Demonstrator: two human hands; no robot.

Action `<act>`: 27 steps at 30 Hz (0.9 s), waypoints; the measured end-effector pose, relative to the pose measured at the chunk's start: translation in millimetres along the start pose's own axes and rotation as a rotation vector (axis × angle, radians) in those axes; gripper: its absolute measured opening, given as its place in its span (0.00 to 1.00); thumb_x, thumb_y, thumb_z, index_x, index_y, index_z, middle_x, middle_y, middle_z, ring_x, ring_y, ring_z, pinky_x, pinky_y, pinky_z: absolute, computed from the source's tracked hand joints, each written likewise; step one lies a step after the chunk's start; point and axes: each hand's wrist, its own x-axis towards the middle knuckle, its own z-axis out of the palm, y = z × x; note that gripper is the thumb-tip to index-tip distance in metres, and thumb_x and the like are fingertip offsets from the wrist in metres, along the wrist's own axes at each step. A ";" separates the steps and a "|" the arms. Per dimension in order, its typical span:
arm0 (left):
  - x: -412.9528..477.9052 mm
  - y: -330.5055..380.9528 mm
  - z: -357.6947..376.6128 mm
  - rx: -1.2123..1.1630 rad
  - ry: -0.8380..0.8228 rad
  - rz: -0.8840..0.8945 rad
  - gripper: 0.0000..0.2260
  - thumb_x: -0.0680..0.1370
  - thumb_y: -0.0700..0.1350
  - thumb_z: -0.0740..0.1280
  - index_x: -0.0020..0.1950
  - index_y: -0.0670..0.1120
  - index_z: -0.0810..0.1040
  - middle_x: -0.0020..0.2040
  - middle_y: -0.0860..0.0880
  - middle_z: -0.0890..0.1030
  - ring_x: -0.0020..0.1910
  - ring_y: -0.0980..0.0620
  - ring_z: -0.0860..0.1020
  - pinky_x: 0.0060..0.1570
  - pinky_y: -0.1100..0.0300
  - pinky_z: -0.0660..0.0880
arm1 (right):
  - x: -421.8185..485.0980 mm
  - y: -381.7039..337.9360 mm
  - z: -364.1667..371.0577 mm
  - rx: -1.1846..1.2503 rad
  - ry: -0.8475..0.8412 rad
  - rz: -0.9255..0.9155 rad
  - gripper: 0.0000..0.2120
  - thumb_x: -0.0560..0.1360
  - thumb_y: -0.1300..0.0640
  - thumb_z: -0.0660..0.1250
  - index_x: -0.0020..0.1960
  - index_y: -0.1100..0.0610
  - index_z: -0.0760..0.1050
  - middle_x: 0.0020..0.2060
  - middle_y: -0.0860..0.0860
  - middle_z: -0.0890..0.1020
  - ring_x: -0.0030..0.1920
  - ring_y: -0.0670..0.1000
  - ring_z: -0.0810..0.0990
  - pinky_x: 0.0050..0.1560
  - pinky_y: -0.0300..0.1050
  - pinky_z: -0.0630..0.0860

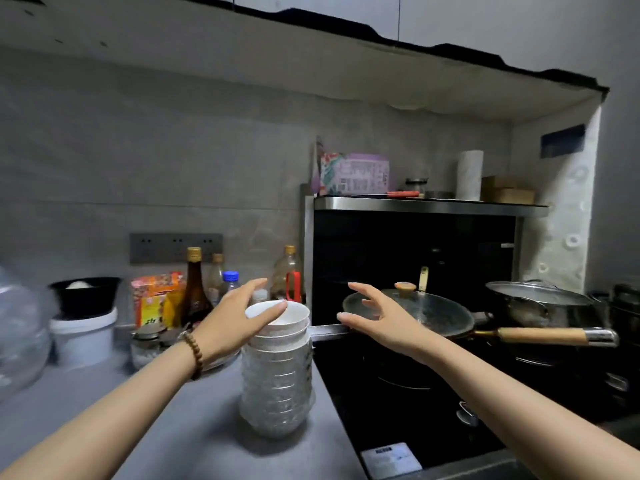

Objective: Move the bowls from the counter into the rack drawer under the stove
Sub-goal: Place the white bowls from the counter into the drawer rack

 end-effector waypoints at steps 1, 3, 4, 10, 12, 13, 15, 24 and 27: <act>-0.1 -8.7 -2.4 -0.009 -0.001 -0.014 0.47 0.59 0.78 0.57 0.72 0.53 0.62 0.72 0.50 0.67 0.69 0.52 0.67 0.68 0.54 0.66 | 5.3 -0.5 7.8 0.009 -0.014 0.005 0.35 0.70 0.41 0.70 0.73 0.45 0.61 0.73 0.46 0.64 0.73 0.48 0.63 0.71 0.49 0.65; 0.4 -23.2 -4.4 -0.014 -0.007 -0.044 0.49 0.58 0.79 0.57 0.73 0.52 0.62 0.72 0.50 0.66 0.69 0.52 0.66 0.68 0.54 0.65 | 15.2 -0.1 22.0 0.019 -0.042 0.011 0.35 0.70 0.41 0.70 0.72 0.46 0.61 0.73 0.45 0.64 0.74 0.49 0.62 0.71 0.47 0.65; 0.6 -29.4 -4.2 -0.012 -0.013 -0.063 0.47 0.60 0.77 0.58 0.73 0.51 0.62 0.73 0.50 0.66 0.70 0.51 0.66 0.68 0.54 0.65 | 19.8 -0.3 29.2 0.031 -0.056 0.009 0.34 0.70 0.42 0.70 0.72 0.46 0.62 0.73 0.45 0.64 0.74 0.49 0.62 0.71 0.47 0.65; 10.9 -58.4 11.6 -0.124 -0.050 -0.179 0.40 0.65 0.68 0.63 0.72 0.51 0.62 0.71 0.52 0.67 0.68 0.51 0.67 0.67 0.54 0.65 | 44.1 0.4 60.7 0.073 -0.108 0.010 0.33 0.71 0.44 0.70 0.72 0.48 0.63 0.72 0.47 0.67 0.73 0.49 0.63 0.71 0.46 0.64; 13.9 -63.4 17.9 -0.190 -0.070 -0.185 0.37 0.66 0.67 0.65 0.70 0.52 0.65 0.68 0.53 0.70 0.64 0.53 0.70 0.63 0.58 0.68 | 49.4 0.3 67.7 0.090 -0.121 0.010 0.32 0.71 0.45 0.71 0.71 0.48 0.64 0.70 0.48 0.69 0.72 0.47 0.65 0.69 0.43 0.64; 14.8 -64.9 20.8 -0.230 -0.080 -0.184 0.36 0.66 0.66 0.65 0.69 0.52 0.66 0.66 0.53 0.71 0.63 0.54 0.71 0.62 0.59 0.69 | 51.5 0.9 70.7 0.099 -0.132 0.012 0.32 0.70 0.45 0.71 0.71 0.48 0.65 0.69 0.47 0.71 0.71 0.47 0.66 0.69 0.43 0.65; 16.1 -69.0 25.6 -0.303 -0.084 -0.184 0.37 0.64 0.69 0.67 0.68 0.52 0.68 0.65 0.53 0.73 0.62 0.55 0.72 0.60 0.60 0.69 | 54.8 3.0 75.5 0.114 -0.152 0.014 0.32 0.69 0.44 0.72 0.69 0.48 0.66 0.65 0.47 0.74 0.68 0.46 0.70 0.67 0.42 0.68; 18.8 -73.9 34.0 -0.406 -0.047 -0.159 0.31 0.68 0.62 0.67 0.69 0.53 0.68 0.65 0.54 0.73 0.64 0.54 0.71 0.57 0.63 0.69 | 56.2 11.0 86.8 0.158 -0.105 -0.014 0.26 0.68 0.44 0.72 0.64 0.48 0.72 0.61 0.46 0.76 0.63 0.45 0.74 0.52 0.30 0.69; 18.0 -67.4 32.2 -0.428 -0.010 -0.128 0.25 0.72 0.56 0.67 0.67 0.53 0.68 0.61 0.55 0.73 0.61 0.55 0.72 0.47 0.72 0.71 | 54.5 5.4 86.7 0.174 -0.057 -0.046 0.23 0.69 0.46 0.73 0.62 0.49 0.74 0.61 0.44 0.77 0.62 0.43 0.73 0.48 0.25 0.67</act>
